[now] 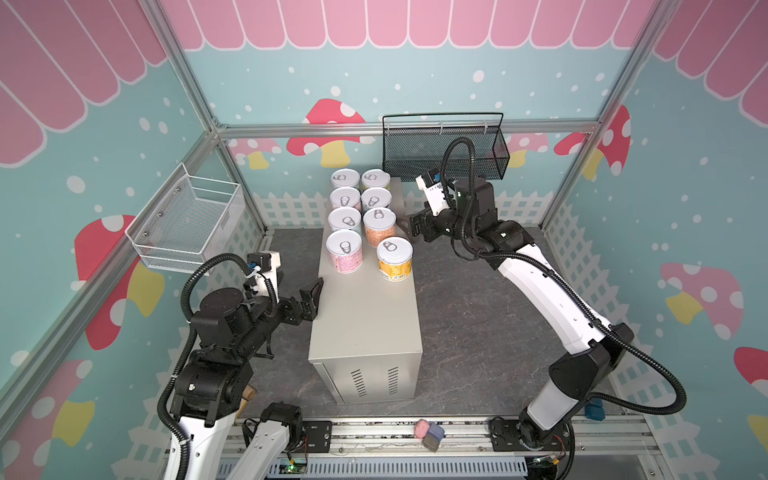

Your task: Place and organize the canned foods onto the counter

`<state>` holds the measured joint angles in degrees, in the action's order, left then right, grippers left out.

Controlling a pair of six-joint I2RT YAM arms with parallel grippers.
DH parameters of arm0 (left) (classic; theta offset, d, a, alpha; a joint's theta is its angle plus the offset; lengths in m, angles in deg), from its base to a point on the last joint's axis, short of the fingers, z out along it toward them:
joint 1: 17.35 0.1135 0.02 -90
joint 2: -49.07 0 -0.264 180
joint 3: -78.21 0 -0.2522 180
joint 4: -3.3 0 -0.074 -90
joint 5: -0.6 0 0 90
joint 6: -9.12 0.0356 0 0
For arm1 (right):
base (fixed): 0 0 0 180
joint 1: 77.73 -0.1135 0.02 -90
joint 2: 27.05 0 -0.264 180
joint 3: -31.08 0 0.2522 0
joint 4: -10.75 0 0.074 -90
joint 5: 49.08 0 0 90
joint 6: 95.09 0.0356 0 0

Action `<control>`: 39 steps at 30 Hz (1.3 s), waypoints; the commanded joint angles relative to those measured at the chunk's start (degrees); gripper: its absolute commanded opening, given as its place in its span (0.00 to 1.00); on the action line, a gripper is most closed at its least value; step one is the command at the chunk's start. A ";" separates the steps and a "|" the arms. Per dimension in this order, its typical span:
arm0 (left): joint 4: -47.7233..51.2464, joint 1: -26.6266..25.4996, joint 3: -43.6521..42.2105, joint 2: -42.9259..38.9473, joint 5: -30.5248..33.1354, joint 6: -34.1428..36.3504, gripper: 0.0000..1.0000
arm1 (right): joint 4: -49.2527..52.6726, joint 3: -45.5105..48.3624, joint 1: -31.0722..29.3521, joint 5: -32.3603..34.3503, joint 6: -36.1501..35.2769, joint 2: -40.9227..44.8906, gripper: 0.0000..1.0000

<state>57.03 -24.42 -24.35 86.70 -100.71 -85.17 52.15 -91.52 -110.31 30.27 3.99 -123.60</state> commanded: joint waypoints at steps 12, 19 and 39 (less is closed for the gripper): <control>-0.88 -0.68 -0.57 -0.45 0.68 1.22 0.99 | -1.00 -2.32 -0.21 -0.56 -0.51 -1.54 0.99; -0.89 -0.75 -0.57 -0.53 0.83 1.36 0.99 | -0.66 -3.63 -0.21 -0.22 -0.82 -2.32 0.99; -1.12 -1.08 -0.22 -0.02 0.68 1.40 0.99 | 1.10 -2.64 -0.26 4.18 -1.76 -0.33 0.99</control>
<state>56.72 -25.31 -24.37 86.68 -100.34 -84.95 52.89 -93.55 -110.35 32.59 3.51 -125.22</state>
